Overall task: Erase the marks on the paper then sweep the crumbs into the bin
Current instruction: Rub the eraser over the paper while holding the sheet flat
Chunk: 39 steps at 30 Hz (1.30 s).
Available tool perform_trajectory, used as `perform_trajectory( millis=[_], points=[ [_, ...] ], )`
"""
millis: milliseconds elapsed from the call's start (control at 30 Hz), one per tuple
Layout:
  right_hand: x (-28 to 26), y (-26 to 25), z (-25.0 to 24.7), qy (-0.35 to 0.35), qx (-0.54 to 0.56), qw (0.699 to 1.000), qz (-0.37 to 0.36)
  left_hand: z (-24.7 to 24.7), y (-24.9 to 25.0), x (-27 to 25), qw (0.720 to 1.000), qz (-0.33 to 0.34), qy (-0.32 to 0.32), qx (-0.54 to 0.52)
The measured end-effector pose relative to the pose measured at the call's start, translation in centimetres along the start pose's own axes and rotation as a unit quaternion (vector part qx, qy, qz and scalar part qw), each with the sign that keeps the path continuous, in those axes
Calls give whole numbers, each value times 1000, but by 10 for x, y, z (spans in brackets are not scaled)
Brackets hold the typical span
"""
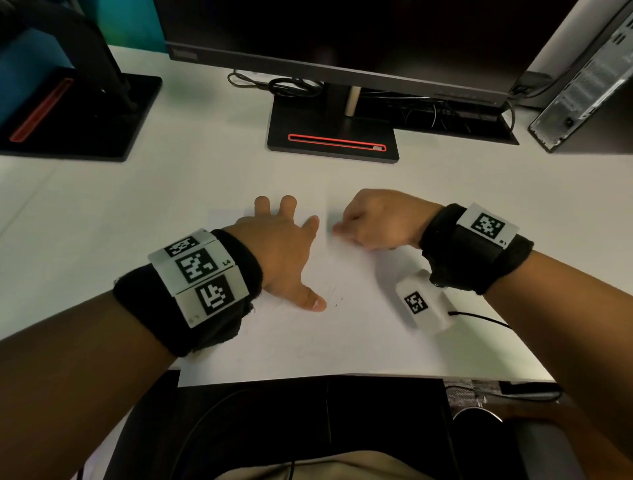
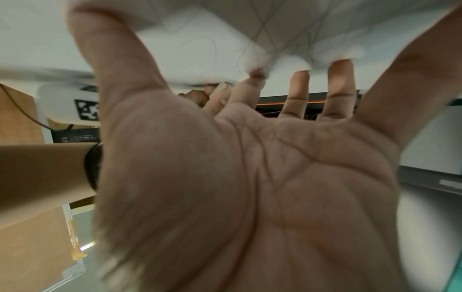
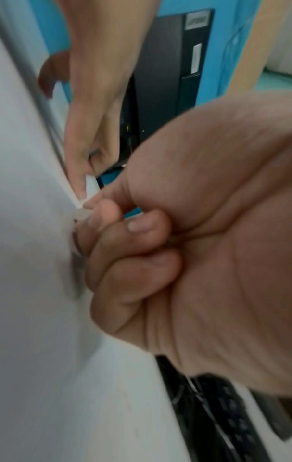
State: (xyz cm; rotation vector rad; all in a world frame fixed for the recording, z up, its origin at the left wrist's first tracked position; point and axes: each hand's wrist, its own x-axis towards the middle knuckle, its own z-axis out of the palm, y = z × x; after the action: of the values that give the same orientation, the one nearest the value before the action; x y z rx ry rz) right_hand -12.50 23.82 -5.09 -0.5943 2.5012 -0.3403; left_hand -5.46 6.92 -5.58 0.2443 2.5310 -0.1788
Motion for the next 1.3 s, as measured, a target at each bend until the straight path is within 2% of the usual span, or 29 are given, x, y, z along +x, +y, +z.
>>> perform_trajectory(
  millis=[67, 200, 333, 433, 567, 700, 800, 867, 967, 1133, 1200, 1233, 1267, 1300],
  points=[
    [-2, 3, 0, 27, -9, 1000, -4, 0, 0, 0, 1000, 0, 1, 2],
    [-14, 0, 13, -58, -1, 998, -27, 0, 1, 0, 1000, -1, -1, 2],
    [-14, 5, 10, -6, 1, 1000, -19, 1, 1, 1, 1000, -3, 0, 1],
    [-20, -4, 21, -51, -13, 998, -46, 0, 1, 1, 1000, -4, -1, 2],
    [-15, 1, 8, -11, 15, 1000, -6, 0, 2, 1, 1000, -5, -3, 0],
    [-17, -6, 16, -54, -6, 998, -33, 1, 1, 0, 1000, -6, -4, -3],
    [-13, -1, 10, -17, 21, 1000, -4, 0, 1, 0, 1000, -6, 0, 2],
    [-12, -4, 9, -2, 10, 1000, -9, 0, 1, 0, 1000, -7, -3, 5],
    [-14, -10, 17, -53, 3, 998, -25, -1, 1, -1, 1000, -5, -4, 5],
    [-15, 16, 2, -1, 70, 996, 60, -6, 0, -4, 999, 1, -34, 9],
    [-19, 22, 0, 28, 139, 985, 94, -10, -1, -6, 998, 0, -55, 10],
    [-22, 20, 1, 38, 212, 971, 102, -12, -2, -6, 998, 1, -61, 14],
    [-26, 15, 3, 32, 318, 941, 108, -14, -4, -6, 998, 3, -63, 19],
    [-29, 7, 7, 7, 442, 890, 114, -14, -6, -6, 998, 6, -63, 23]
  ],
)
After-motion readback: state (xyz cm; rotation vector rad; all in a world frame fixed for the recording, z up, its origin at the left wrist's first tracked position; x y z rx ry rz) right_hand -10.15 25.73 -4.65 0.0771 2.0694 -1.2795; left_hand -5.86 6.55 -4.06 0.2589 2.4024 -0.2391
